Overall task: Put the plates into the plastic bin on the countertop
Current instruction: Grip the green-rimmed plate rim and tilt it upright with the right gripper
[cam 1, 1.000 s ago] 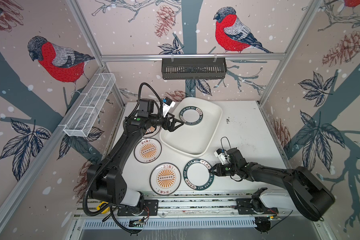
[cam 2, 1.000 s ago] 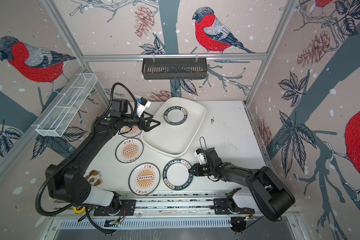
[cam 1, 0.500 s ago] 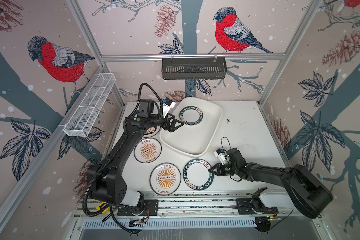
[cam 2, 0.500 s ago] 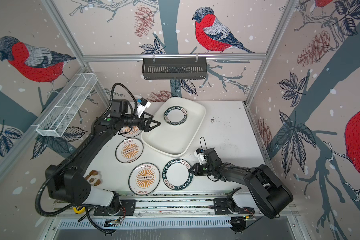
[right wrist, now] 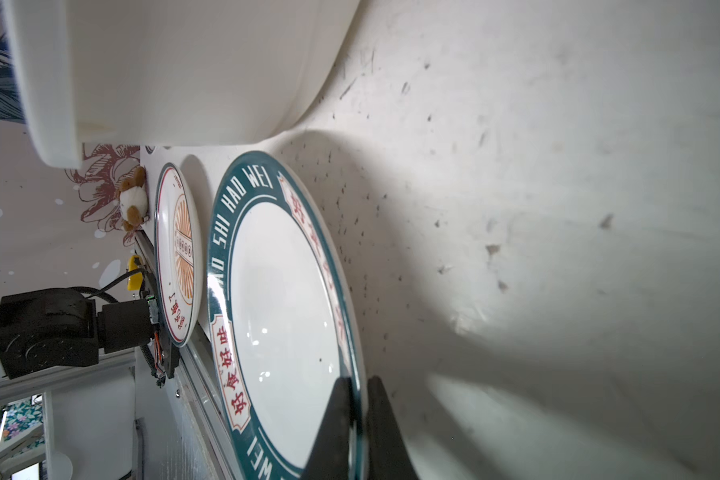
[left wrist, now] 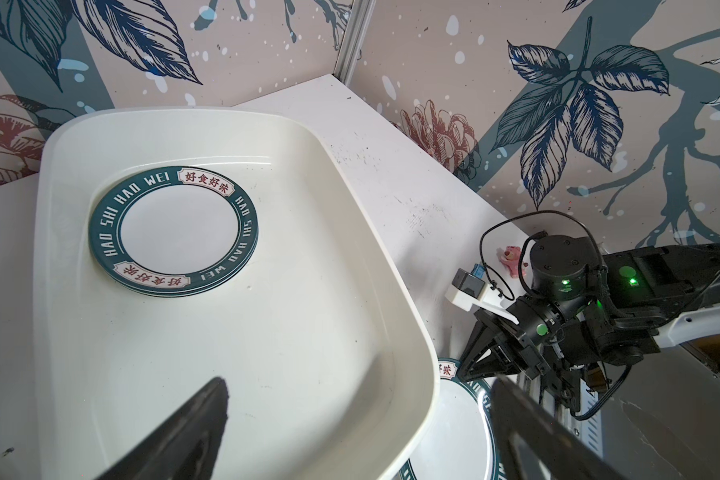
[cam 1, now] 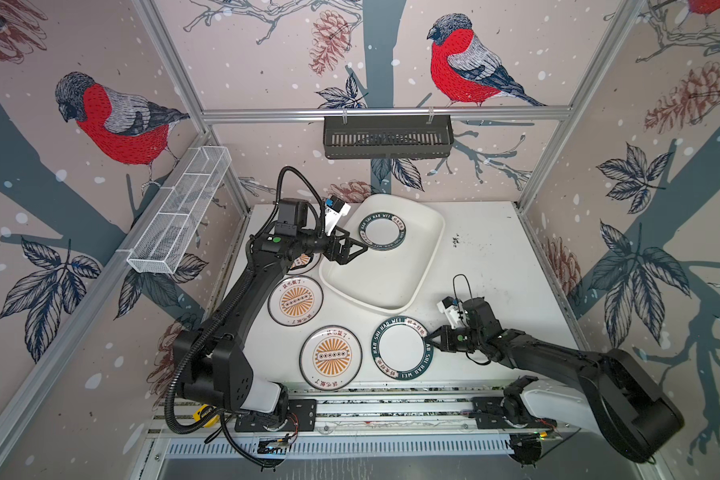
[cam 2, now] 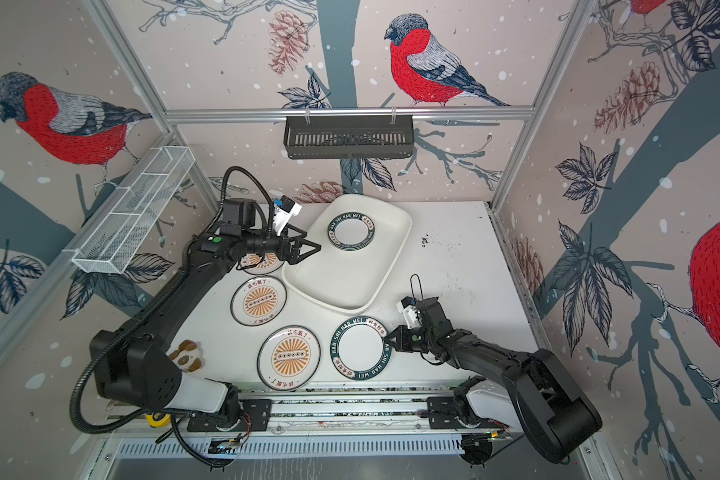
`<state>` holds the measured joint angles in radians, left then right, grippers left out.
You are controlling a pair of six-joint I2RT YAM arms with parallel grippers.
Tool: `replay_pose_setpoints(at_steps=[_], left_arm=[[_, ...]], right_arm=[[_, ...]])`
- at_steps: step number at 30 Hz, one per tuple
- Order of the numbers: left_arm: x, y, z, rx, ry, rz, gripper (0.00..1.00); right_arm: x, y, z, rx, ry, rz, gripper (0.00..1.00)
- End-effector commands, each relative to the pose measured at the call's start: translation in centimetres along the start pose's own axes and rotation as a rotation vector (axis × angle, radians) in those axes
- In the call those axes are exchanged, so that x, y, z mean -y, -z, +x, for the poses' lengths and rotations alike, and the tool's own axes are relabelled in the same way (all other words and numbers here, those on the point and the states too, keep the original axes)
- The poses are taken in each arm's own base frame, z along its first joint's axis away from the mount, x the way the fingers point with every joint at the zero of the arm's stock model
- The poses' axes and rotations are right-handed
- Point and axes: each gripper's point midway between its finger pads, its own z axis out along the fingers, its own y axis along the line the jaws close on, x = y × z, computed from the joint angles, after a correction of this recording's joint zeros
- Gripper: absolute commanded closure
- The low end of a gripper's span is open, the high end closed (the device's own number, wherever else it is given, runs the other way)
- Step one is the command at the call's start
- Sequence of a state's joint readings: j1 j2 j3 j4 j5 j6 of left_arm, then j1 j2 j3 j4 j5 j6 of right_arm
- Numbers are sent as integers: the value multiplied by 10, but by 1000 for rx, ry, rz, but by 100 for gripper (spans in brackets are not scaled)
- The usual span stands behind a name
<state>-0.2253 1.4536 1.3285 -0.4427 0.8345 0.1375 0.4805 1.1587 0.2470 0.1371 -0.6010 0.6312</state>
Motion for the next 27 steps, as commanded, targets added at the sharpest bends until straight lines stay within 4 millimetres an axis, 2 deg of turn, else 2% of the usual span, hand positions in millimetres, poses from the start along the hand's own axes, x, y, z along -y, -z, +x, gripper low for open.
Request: replay_pose_setpoints(at_steps=[1, 11, 27], left_arm=[[7, 2, -9, 29, -29, 24, 3], [8, 1, -10, 33, -28, 31, 3], [11, 0, -12, 35, -33, 38, 3]], right_arm=[[7, 8, -2, 27, -34, 42, 98], [-4, 39, -28, 134, -56, 39, 100], [-10, 60, -39, 124, -49, 122, 100]])
